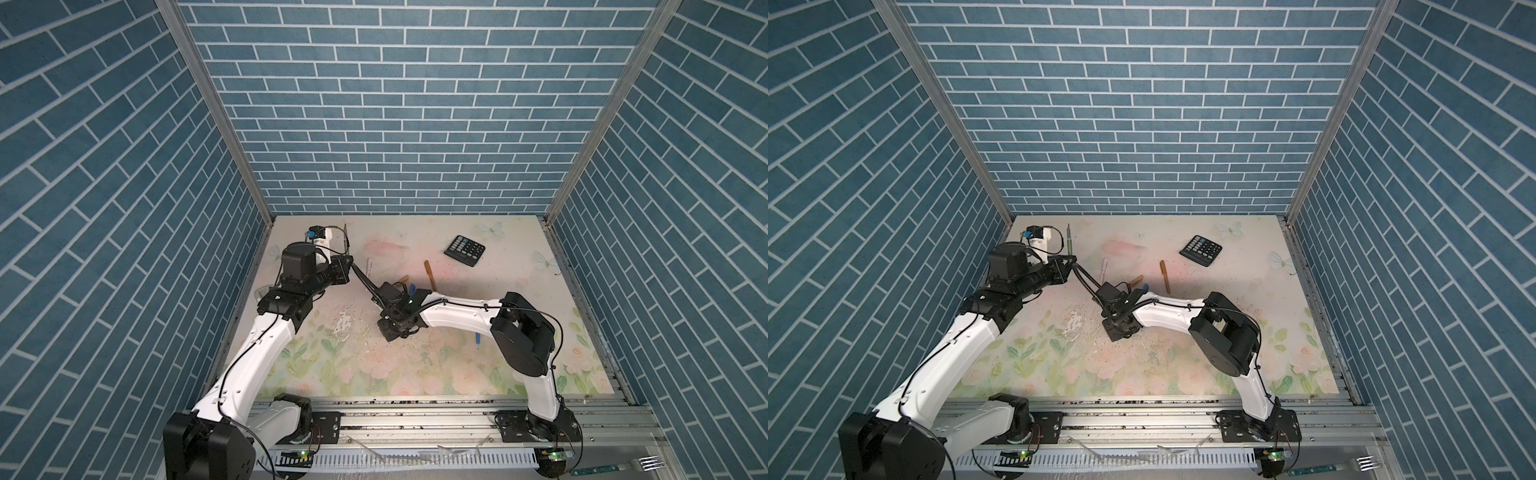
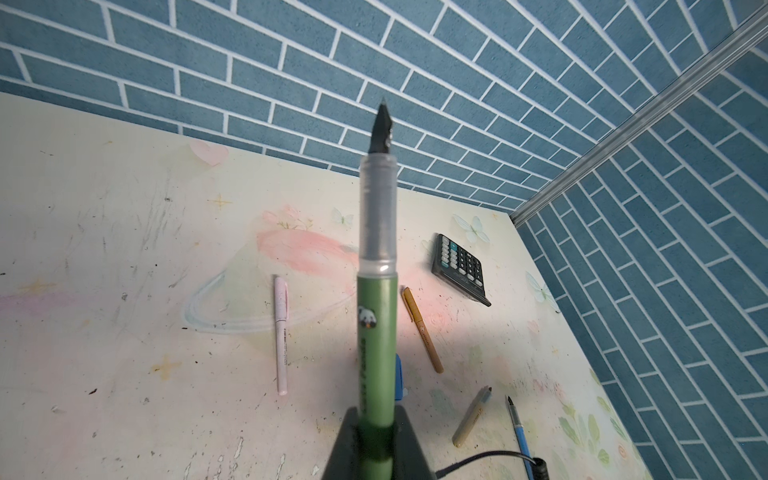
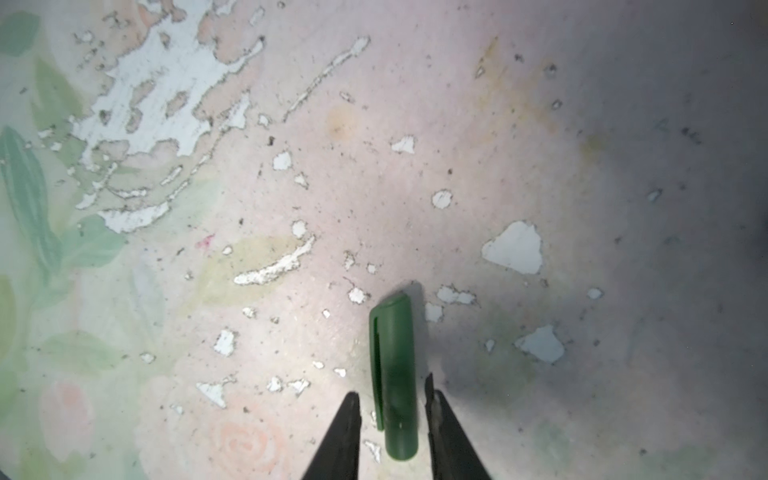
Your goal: Insert the pens into the pen caps
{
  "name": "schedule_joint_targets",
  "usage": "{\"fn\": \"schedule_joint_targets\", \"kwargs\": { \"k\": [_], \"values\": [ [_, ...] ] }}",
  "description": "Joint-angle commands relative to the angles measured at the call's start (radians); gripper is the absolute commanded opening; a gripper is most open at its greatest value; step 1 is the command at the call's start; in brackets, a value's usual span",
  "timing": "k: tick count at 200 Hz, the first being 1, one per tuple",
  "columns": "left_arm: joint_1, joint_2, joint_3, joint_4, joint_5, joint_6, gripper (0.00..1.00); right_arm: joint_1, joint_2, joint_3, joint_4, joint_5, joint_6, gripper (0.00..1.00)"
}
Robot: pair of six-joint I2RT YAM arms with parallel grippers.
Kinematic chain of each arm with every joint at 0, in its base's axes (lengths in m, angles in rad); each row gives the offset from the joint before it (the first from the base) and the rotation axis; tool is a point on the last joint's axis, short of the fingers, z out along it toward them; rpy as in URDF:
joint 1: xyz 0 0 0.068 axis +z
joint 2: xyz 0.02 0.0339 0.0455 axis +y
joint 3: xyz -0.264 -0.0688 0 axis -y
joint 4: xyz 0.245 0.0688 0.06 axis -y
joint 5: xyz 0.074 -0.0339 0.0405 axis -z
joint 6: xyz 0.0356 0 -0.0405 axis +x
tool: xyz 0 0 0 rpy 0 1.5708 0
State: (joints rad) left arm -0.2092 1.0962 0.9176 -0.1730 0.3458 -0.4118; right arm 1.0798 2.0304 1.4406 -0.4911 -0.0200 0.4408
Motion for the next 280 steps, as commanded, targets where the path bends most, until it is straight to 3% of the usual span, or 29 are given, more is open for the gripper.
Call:
{"fn": "schedule_joint_targets", "kwargs": {
  "k": [1,175,203,253,280],
  "values": [
    [-0.005,0.006,0.003,0.01,0.009,0.011,0.0,0.0,0.003,0.012,-0.014,-0.014,0.015,0.28],
    [-0.005,0.011,0.003,0.012,0.012,0.011,0.0,0.022,0.062,0.026,-0.007,0.061,0.017,0.22],
    [-0.005,0.012,0.003,0.012,0.014,0.011,0.0,0.023,0.045,0.033,-0.01,0.028,0.025,0.31],
    [-0.007,0.012,0.004,0.012,0.016,0.011,0.0,-0.003,-0.052,-0.016,0.04,0.0,0.045,0.32],
    [-0.006,0.01,0.003,0.009,0.014,0.012,0.0,-0.008,-0.034,-0.013,0.046,-0.006,0.046,0.31]
  ]
}}
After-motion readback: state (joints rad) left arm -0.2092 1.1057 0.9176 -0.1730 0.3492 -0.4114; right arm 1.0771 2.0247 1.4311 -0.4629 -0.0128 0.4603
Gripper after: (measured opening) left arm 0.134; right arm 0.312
